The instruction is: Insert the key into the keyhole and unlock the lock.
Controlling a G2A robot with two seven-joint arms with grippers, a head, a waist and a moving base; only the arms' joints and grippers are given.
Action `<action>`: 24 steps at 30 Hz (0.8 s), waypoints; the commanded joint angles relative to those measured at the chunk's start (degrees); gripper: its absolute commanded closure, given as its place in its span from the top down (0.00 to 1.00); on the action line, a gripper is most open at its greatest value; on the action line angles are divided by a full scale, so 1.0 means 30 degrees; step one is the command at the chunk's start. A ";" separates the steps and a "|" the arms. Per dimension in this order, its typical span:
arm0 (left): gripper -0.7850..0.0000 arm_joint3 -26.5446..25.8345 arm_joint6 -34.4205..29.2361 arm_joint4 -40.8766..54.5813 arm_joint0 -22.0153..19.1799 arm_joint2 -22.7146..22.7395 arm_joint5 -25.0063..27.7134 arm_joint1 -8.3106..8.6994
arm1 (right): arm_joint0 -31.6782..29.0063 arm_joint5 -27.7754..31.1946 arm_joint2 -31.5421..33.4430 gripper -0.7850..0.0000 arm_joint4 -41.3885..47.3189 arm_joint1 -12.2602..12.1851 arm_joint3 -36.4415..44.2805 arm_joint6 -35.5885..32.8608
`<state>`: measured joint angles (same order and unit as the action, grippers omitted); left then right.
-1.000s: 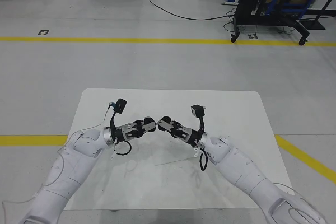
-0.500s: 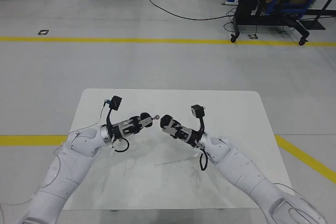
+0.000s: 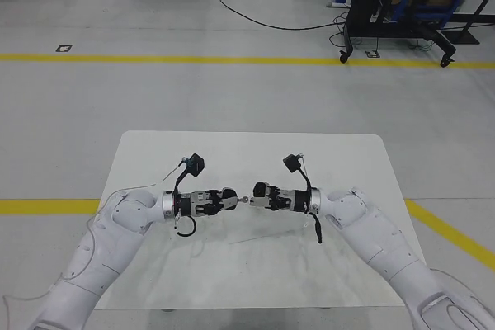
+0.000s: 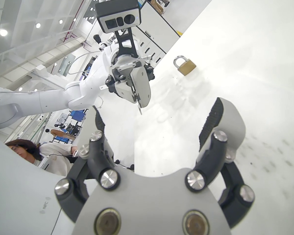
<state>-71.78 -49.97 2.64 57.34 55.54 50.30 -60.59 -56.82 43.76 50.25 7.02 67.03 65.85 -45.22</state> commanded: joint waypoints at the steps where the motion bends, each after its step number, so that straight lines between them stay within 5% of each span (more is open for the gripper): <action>1: 0.00 0.0063 -0.0124 0.0052 -0.0092 -0.0081 0.0015 -0.0003 | -0.0160 -0.0336 0.0028 0.42 0.0107 -0.0041 0.0341 -0.0231; 13: 0.00 0.0336 -0.0517 0.0565 -0.0456 -0.0555 0.0139 -0.0024 | -0.0028 -0.0143 -0.0417 0.23 0.0393 0.0167 0.0425 -0.0406; 15: 0.00 0.0338 -0.0464 0.0535 -0.0484 -0.0600 0.0163 -0.0027 | -0.0024 -0.0065 -0.0381 0.15 0.0390 0.0169 0.0380 -0.0372; 16: 0.00 0.0343 -0.0437 0.0524 -0.0494 -0.0621 0.0166 -0.0028 | -0.0029 -0.0016 -0.0371 0.01 0.0379 0.0171 0.0372 -0.0358; 21: 0.04 0.0355 -0.0349 0.0294 -0.0576 -0.0701 -0.0060 -0.0020 | -0.0021 0.0097 -0.0427 0.00 0.0482 0.0196 0.0291 -0.0547; 23: 1.00 0.0352 -0.0263 0.0286 -0.0608 -0.0730 -0.0254 -0.0026 | 0.0017 0.0127 -0.0464 0.00 0.0508 0.0218 0.0217 -0.0583; 24: 1.00 0.0358 -0.0204 0.0349 -0.0625 -0.0728 -0.0284 -0.0028 | 0.0029 0.0154 -0.0493 0.00 0.0554 0.0232 0.0188 -0.0611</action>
<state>-70.72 -50.76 3.50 55.49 53.35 49.54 -60.66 -56.76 44.18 48.83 8.60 67.70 66.48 -47.01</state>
